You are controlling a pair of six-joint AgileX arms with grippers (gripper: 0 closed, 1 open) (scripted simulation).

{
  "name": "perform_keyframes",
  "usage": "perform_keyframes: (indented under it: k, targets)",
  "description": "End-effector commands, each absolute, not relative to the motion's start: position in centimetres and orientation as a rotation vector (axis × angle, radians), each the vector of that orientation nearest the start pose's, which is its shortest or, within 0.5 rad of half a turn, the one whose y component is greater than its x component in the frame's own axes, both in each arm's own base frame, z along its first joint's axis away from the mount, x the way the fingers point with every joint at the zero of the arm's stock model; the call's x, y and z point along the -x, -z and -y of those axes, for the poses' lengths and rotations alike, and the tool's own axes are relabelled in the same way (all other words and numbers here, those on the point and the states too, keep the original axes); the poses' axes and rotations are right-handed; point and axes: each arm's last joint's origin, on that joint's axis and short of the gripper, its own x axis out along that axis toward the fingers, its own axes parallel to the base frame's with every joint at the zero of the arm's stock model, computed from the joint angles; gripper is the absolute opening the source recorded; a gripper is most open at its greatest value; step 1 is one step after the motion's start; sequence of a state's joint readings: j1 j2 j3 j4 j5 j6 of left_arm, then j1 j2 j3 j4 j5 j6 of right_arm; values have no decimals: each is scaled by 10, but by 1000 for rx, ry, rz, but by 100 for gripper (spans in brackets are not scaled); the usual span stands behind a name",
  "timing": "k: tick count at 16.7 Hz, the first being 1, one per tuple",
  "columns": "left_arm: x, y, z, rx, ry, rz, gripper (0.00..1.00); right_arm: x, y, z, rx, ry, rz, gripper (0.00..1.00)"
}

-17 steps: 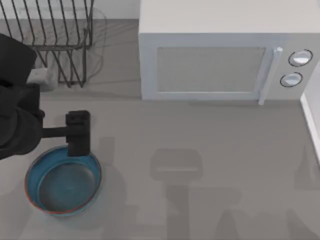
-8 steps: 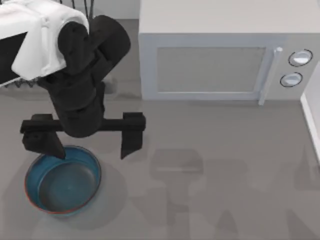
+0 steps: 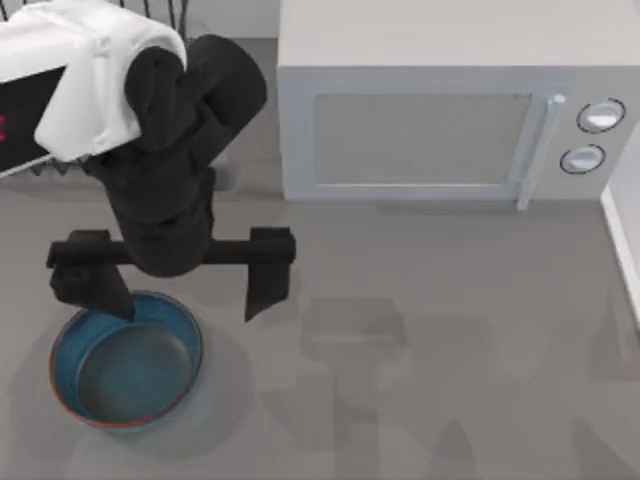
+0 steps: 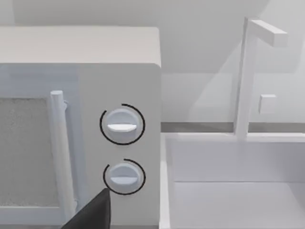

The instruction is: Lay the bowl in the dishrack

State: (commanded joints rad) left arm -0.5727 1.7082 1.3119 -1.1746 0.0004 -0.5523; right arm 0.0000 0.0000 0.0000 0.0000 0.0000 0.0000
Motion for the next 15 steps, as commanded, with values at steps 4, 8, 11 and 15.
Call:
perform_keyframes:
  k: [4, 8, 11, 15]
  targets:
    - [-266, -185, 169, -15, 17, -1569, 100, -106, -160, 1, 0, 0, 0, 100]
    - [-265, -139, 169, -12, 19, -1564, 100, -106, -160, 1, 0, 0, 0, 100]
    - [-262, -128, 167, -15, 16, -1571, 100, -106, -160, 1, 0, 0, 0, 100]
    - [-262, -128, 167, -15, 16, -1571, 92, -106, -160, 1, 0, 0, 0, 100]
